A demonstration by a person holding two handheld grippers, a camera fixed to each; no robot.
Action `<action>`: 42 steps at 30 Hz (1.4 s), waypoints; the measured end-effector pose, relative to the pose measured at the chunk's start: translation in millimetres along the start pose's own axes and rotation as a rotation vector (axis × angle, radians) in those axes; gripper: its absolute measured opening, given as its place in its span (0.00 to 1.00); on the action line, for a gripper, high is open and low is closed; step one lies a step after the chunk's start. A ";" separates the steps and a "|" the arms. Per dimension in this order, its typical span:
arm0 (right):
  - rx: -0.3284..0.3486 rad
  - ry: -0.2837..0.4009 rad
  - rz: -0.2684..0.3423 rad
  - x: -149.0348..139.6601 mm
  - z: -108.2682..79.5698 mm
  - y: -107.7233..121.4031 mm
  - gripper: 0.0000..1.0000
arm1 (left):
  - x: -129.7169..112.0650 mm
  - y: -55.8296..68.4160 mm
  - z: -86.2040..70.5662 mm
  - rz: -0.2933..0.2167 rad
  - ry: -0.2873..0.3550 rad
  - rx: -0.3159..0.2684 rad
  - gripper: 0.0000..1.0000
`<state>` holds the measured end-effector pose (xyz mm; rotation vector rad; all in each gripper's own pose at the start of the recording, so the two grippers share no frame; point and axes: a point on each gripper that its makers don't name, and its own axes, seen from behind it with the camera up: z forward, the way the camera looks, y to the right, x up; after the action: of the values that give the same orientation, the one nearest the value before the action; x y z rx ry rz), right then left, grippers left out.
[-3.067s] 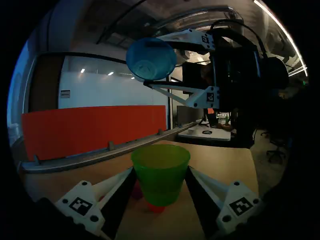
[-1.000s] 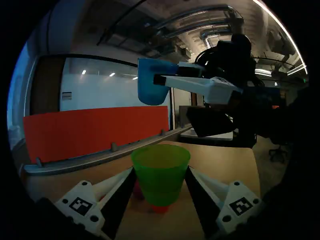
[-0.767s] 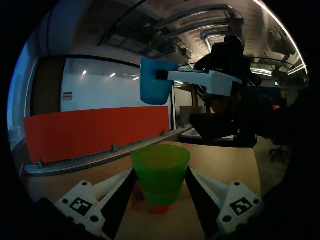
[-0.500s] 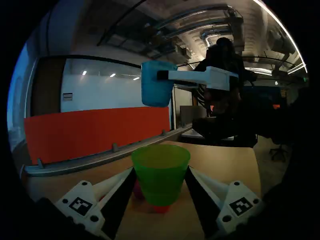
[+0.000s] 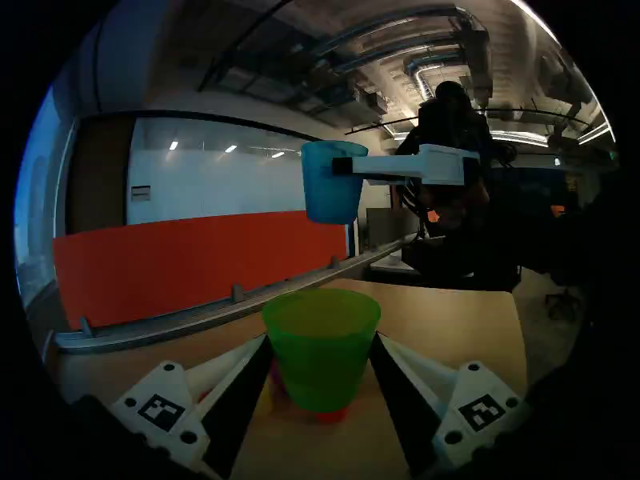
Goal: Pour water
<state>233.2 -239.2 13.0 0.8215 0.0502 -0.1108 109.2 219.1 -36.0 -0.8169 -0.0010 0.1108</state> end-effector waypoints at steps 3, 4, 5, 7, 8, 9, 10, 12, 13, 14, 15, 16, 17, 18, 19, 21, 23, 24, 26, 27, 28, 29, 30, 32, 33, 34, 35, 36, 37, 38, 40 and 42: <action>-0.014 -0.009 0.007 -7.4 -5.3 5.9 0.88 | -2.3 -2.2 -1.1 0.003 -0.006 0.008 0.81; -0.020 -0.012 0.008 -9.7 -7.3 8.2 0.88 | -3.3 -3.2 -1.4 0.004 -0.008 0.010 0.81; -0.025 -0.014 0.010 -12.0 -9.2 10.4 0.88 | -4.2 -4.1 -1.7 0.005 -0.010 0.013 0.81; -0.035 -0.020 0.013 -17.1 -13.7 14.4 0.88 | -6.3 -6.6 -2.9 0.006 -0.016 0.020 0.81; -0.039 -0.023 0.014 -19.4 -15.9 16.2 0.88 | -7.3 -7.9 -3.6 0.006 -0.019 0.024 0.81; -0.044 -0.026 0.015 -22.2 -18.5 18.1 0.88 | -8.5 -9.6 -4.4 0.006 -0.022 0.029 0.81; -0.047 -0.029 0.016 -24.6 -20.8 19.7 0.88 | -9.6 -11.4 -5.2 0.005 -0.025 0.034 0.81; -0.056 -0.035 0.018 -30.0 -25.7 23.3 0.88 | -12.0 -15.3 -6.9 0.003 -0.030 0.044 0.81; -0.061 -0.039 0.018 -33.0 -27.8 25.3 0.88 | -13.2 -17.1 -7.8 0.002 -0.033 0.049 0.82; -0.067 -0.043 0.017 -36.0 -29.9 27.2 0.88 | -14.5 -19.0 -8.7 0.001 -0.036 0.054 0.81; -0.073 -0.047 0.016 -39.4 -32.3 29.3 0.88 | -16.0 -20.9 -9.8 0.000 -0.039 0.060 0.81; -0.078 -0.050 0.015 -42.4 -34.7 30.9 0.88 | -17.4 -22.4 -10.8 -0.001 -0.041 0.064 0.81; -0.084 -0.053 0.014 -45.3 -37.0 32.5 0.88 | -18.7 -23.9 -11.8 -0.001 -0.043 0.068 0.82; -0.089 -0.056 0.012 -48.4 -39.8 34.2 0.88 | -20.3 -25.4 -12.9 -0.001 -0.046 0.072 0.81; -0.094 -0.057 0.011 -50.5 -42.4 35.4 0.88 | -21.6 -26.4 -13.8 0.000 -0.049 0.074 0.81; -0.103 -0.061 0.008 -54.8 -47.8 37.8 0.88 | -24.2 -28.6 -15.5 0.003 -0.054 0.080 0.81; -0.112 -0.062 0.006 -57.9 -52.2 39.8 0.89 | -26.0 -30.6 -16.5 0.006 -0.057 0.085 0.81; -0.115 -0.064 0.004 -59.7 -54.4 40.8 0.89 | -26.8 -31.6 -17.0 0.007 -0.059 0.088 0.81; -0.119 -0.068 0.003 -63.5 -57.5 41.8 0.89 | -27.9 -32.8 -17.6 0.009 -0.061 0.092 0.81; -0.121 -0.070 0.002 -65.6 -58.9 42.2 0.89 | -28.6 -33.4 -18.0 0.009 -0.062 0.094 0.81; -0.122 -0.072 0.001 -67.3 -59.6 42.4 0.89 | -29.4 -33.5 -18.3 0.008 -0.064 0.094 0.81; -0.123 -0.074 0.000 -69.0 -60.3 42.5 0.89 | -30.2 -33.6 -18.7 0.007 -0.066 0.094 0.81; -0.124 -0.076 -0.001 -70.7 -61.0 42.5 0.89 | -31.2 -33.9 -19.1 0.007 -0.068 0.095 0.81; -0.125 -0.078 -0.003 -73.3 -61.6 42.4 0.89 | -33.4 -34.5 -19.5 0.008 -0.074 0.096 0.81; -0.125 -0.079 -0.003 -75.0 -62.0 42.3 0.89 | -34.8 -34.9 -19.7 0.010 -0.077 0.096 0.81; -0.123 -0.081 -0.002 -77.1 -62.2 42.1 0.89 | -36.4 -35.2 -20.0 0.012 -0.082 0.098 0.81; -0.122 -0.082 -0.001 -79.2 -62.5 41.9 0.89 | -37.9 -35.5 -20.3 0.015 -0.086 0.099 0.81; -0.121 -0.085 0.000 -81.9 -62.8 41.8 0.89 | -39.9 -35.8 -20.6 0.017 -0.092 0.100 0.81; -0.120 -0.090 0.001 -84.8 -63.0 41.9 0.89 | -42.3 -35.8 -20.7 0.017 -0.098 0.100 0.81; -0.119 -0.095 0.002 -87.8 -63.2 41.9 0.89 | -44.6 -35.9 -20.8 0.018 -0.104 0.100 0.81; -0.119 -0.105 0.001 -94.6 -63.5 42.3 0.89 | -49.8 -36.5 -20.8 0.019 -0.118 0.100 0.81; -0.119 -0.116 0.001 -101.3 -63.7 42.5 0.89 | -54.9 -37.3 -20.7 0.020 -0.131 0.100 0.81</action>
<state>137.5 -155.7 9.5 0.6949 -0.0528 -0.1531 59.3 173.3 -20.8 -0.7083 -0.1094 0.1818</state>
